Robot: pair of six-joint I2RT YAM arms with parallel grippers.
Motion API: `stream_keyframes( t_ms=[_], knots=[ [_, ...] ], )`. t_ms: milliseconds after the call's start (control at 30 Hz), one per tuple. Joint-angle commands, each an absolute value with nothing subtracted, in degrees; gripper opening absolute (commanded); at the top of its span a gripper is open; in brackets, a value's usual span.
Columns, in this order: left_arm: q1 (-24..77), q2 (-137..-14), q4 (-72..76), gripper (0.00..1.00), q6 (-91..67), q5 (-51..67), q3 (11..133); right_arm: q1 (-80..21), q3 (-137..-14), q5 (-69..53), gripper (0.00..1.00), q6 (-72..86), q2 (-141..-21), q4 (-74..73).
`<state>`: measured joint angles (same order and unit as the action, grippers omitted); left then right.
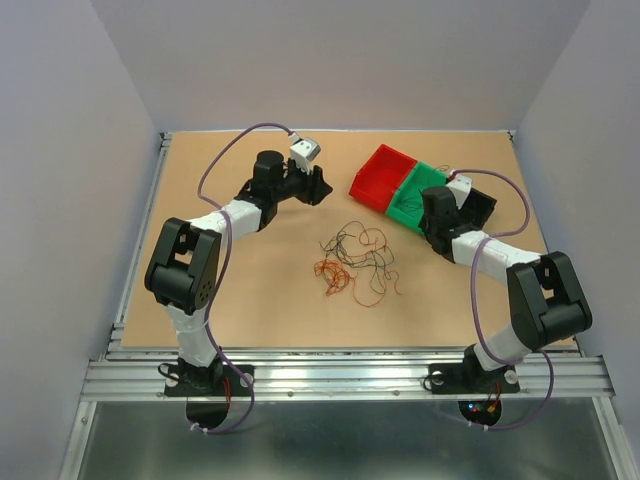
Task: Untangle the cables
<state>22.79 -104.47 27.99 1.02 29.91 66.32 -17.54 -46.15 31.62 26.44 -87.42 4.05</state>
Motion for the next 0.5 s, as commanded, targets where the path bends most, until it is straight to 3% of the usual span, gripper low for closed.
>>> stream_keyframes(
  t_ms=[0,67,133,233,267,300,367,433,467],
  knots=[
    [23.1,-102.0,29.3,0.58,1.6,30.6,67.6,-17.4,-46.1,31.0,0.34,25.8,-85.3,6.6],
    [23.0,-102.0,29.4,0.58,1.6,30.6,67.6,-17.3,-46.0,30.8,0.45,25.9,-85.3,6.6],
    [23.1,-102.0,29.3,0.58,1.7,30.7,67.6,-17.3,-45.9,31.0,0.44,26.0,-85.4,6.6],
    [23.0,-102.0,29.3,0.58,1.7,30.7,67.6,-17.3,-45.8,31.2,0.31,26.2,-85.3,6.5],
    [23.1,-102.0,29.4,0.58,1.7,30.7,67.6,-17.3,-45.8,31.2,0.17,26.5,-85.2,6.4],
    [23.1,-102.0,29.4,0.58,1.7,30.7,67.6,-17.3,-45.6,31.3,0.11,26.5,-85.2,6.4],
    [23.1,-102.0,29.3,0.58,1.7,30.7,67.6,-17.3,-45.7,31.4,0.04,26.8,-85.0,6.2],
    [23.1,-102.0,29.3,0.58,1.7,30.7,67.6,-17.3,-45.6,31.3,0.04,26.7,-84.8,5.8],
    [23.0,-102.0,29.3,0.58,1.7,30.7,67.6,-17.3,-45.7,31.2,0.12,26.8,-84.7,5.5]
  ],
)
